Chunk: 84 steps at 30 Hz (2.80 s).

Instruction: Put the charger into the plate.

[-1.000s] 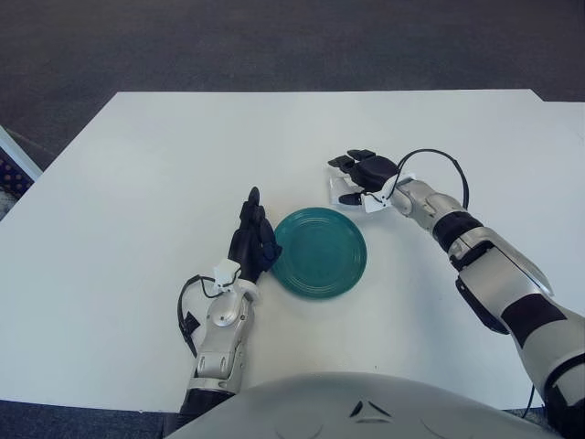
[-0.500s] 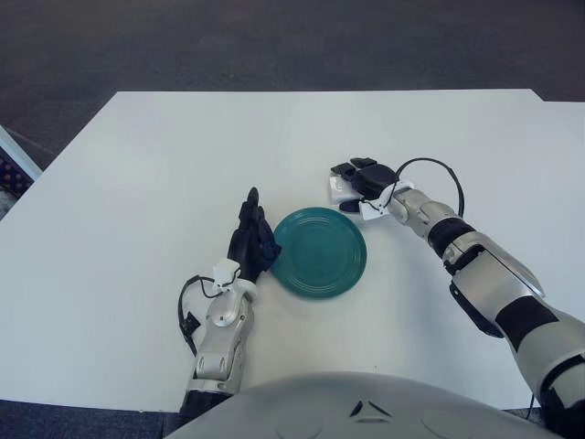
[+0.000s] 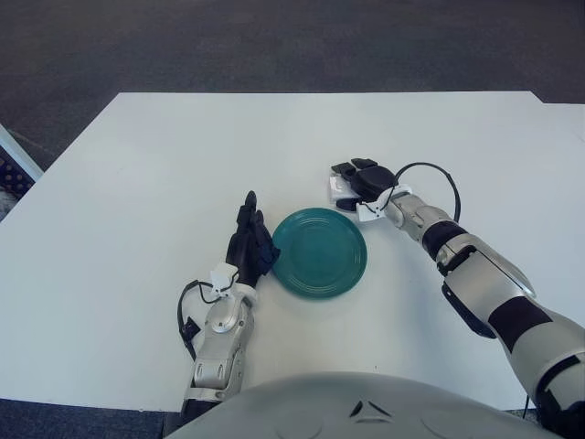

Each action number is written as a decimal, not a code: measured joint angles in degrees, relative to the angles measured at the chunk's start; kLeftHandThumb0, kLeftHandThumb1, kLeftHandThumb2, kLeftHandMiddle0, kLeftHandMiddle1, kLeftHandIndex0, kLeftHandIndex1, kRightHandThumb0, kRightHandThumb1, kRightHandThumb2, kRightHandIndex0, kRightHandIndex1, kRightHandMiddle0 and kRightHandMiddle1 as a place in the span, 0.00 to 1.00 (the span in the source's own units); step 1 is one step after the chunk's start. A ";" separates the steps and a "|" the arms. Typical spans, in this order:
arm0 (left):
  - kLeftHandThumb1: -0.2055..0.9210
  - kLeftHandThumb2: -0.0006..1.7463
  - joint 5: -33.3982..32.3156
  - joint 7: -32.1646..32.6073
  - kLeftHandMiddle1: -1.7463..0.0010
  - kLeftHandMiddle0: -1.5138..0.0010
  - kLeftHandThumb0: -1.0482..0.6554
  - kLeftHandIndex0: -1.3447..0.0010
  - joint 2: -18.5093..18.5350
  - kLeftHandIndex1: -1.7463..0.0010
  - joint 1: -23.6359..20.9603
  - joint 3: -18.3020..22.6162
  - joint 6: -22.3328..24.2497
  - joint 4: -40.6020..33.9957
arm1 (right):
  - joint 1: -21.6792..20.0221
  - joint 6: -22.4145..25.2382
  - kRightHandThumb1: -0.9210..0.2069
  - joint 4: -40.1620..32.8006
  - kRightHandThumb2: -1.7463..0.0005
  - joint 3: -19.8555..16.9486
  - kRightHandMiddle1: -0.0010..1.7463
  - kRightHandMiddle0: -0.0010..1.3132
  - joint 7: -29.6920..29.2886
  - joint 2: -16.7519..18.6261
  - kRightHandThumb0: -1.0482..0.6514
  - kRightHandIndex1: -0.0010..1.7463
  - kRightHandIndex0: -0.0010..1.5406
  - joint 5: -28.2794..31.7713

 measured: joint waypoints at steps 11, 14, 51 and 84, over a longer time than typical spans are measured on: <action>1.00 0.58 -6.24 -2.05 1.00 0.95 0.02 0.98 -0.04 0.99 1.83 -0.93 -1.69 -3.15 | 0.12 -0.05 0.00 1.37 0.62 0.50 0.25 0.00 -2.91 0.13 0.09 0.02 0.17 -0.20; 1.00 0.59 -7.34 -2.31 1.00 0.95 0.01 0.97 -0.10 0.98 2.30 -1.53 -1.68 -4.64 | 0.02 -0.03 0.00 1.72 0.63 1.68 0.30 0.00 -4.33 -0.02 0.11 0.02 0.21 -0.81; 1.00 0.53 -12.20 0.37 0.99 0.94 0.00 0.96 0.34 0.95 6.08 -4.65 6.23 -18.50 | -4.63 0.78 0.00 2.63 0.50 13.54 1.00 0.59 -10.01 -3.28 0.15 1.00 0.55 -9.70; 1.00 0.58 -6.90 0.17 1.00 0.95 0.00 0.98 0.84 0.87 4.89 -3.24 4.71 -14.76 | -5.21 -8.48 0.00 -19.88 0.62 -8.94 1.00 0.65 -3.00 -10.55 0.33 1.00 0.64 6.69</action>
